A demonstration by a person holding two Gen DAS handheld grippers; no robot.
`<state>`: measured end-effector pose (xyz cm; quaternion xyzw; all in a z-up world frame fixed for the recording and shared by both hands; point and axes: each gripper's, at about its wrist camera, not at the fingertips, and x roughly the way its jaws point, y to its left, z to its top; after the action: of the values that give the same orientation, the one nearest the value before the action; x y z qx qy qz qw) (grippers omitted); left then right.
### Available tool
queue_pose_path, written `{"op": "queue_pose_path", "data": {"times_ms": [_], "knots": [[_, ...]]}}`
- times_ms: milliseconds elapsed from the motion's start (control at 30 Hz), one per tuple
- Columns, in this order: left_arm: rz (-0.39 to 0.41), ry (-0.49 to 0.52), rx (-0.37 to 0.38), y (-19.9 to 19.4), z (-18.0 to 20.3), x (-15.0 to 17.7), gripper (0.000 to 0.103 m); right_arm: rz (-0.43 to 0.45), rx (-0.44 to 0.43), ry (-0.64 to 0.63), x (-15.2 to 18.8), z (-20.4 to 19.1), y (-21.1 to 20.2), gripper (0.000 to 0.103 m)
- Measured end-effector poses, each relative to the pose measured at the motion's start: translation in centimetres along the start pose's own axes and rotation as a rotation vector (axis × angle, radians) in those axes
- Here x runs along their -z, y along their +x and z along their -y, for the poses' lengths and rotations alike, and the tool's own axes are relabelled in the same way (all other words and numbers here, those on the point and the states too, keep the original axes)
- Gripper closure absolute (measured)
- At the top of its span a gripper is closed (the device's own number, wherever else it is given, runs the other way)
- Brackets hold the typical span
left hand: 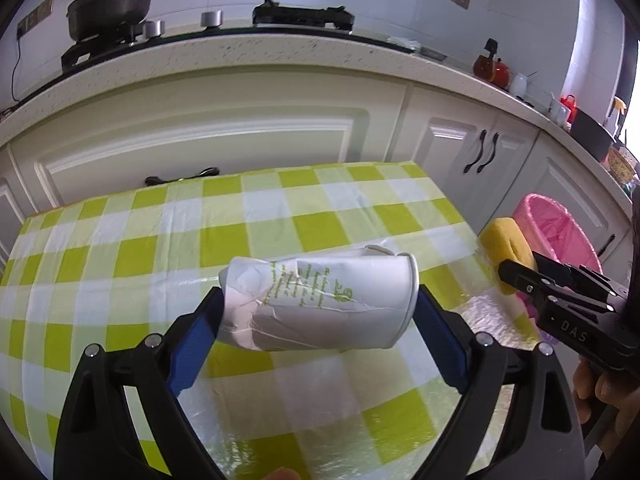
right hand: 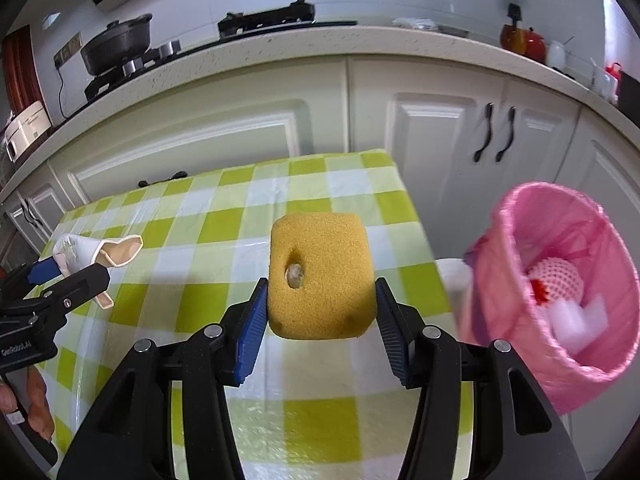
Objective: Collect trash
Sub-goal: 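Carry the cup and sponge over the pink bin and open both grippers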
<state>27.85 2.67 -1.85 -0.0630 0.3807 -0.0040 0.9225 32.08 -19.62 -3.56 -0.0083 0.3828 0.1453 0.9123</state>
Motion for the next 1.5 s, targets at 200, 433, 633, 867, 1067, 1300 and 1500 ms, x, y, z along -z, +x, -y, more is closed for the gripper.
{"op": "queue_pose_path", "data": {"times_ms": [200, 433, 633, 867, 1067, 1300, 1500], "knots": [[0.025, 0.04, 0.035, -1.3, 3.8, -1.1, 0.013, 0.043, 0.038, 0.037, 0.2, 4.0, -4.0, 0.053], [0.051, 0.105, 0.091, -2.1, 9.8, -2.7, 0.013, 0.081, 0.103, 0.077, 0.3, 9.9, -7.3, 0.053], [0.073, 0.177, 0.149, -2.2, 15.7, -4.4, 0.013, 0.101, 0.154, 0.105, 0.4, 14.9, -9.2, 0.053], [0.073, 0.248, 0.211, -0.8, 22.3, -6.4, 0.013, 0.117, 0.192, 0.145, 0.3, 19.5, -10.2, 0.053], [0.059, 0.282, 0.26, 0.9, 26.6, -7.6, 0.013, 0.12, 0.197, 0.175, -0.2, 22.9, -10.0, 0.053], [0.035, 0.294, 0.323, 3.3, 30.7, -9.3, 0.013, 0.105, 0.201, 0.187, -1.0, 25.8, -8.9, 0.052], [-0.003, 0.293, 0.367, 5.7, 33.6, -10.4, 0.013, 0.1, 0.199, 0.198, -1.5, 27.2, -8.0, 0.052]]}}
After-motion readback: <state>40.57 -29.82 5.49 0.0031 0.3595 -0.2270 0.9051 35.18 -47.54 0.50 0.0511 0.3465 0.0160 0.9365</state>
